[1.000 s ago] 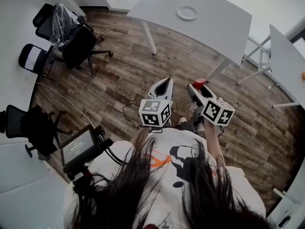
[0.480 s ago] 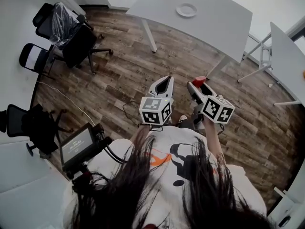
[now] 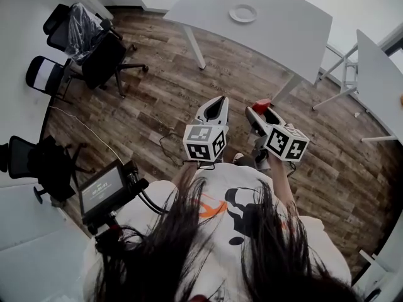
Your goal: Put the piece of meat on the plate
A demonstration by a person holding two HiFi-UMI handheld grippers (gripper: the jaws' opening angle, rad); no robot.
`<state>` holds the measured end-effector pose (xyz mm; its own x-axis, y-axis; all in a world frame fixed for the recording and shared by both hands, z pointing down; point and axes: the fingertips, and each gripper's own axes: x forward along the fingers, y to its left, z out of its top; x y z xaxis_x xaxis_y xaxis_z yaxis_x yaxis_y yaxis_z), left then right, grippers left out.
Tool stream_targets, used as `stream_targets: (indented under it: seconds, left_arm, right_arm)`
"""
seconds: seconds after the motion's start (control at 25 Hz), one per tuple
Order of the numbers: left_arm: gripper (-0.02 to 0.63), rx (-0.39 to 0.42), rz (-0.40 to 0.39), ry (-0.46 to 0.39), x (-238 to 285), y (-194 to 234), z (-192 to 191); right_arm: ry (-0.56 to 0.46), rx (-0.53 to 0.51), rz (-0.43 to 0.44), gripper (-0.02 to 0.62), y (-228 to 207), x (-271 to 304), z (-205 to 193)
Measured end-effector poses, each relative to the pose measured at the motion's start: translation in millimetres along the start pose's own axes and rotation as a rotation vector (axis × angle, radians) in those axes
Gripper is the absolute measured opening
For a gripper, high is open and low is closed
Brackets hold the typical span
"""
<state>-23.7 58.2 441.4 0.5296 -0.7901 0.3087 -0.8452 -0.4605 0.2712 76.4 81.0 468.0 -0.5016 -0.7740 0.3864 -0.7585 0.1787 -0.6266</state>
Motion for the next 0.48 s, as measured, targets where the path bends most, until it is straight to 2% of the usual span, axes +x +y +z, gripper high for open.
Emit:
stream_targets:
  seconds: [0.28,0.48]
  left_arm:
    - [0.006,-0.012,0.017,0.000,0.9,1.8,5.1]
    - [0.006,-0.006,0.058,0.018,48.5,6.6,-6.2]
  right_arm:
    - [0.019,-0.011,0.013,0.304,3.7,4.8,6.9]
    - [0.034,0.016,0.026,0.304,-45.2,28.7,19.9]
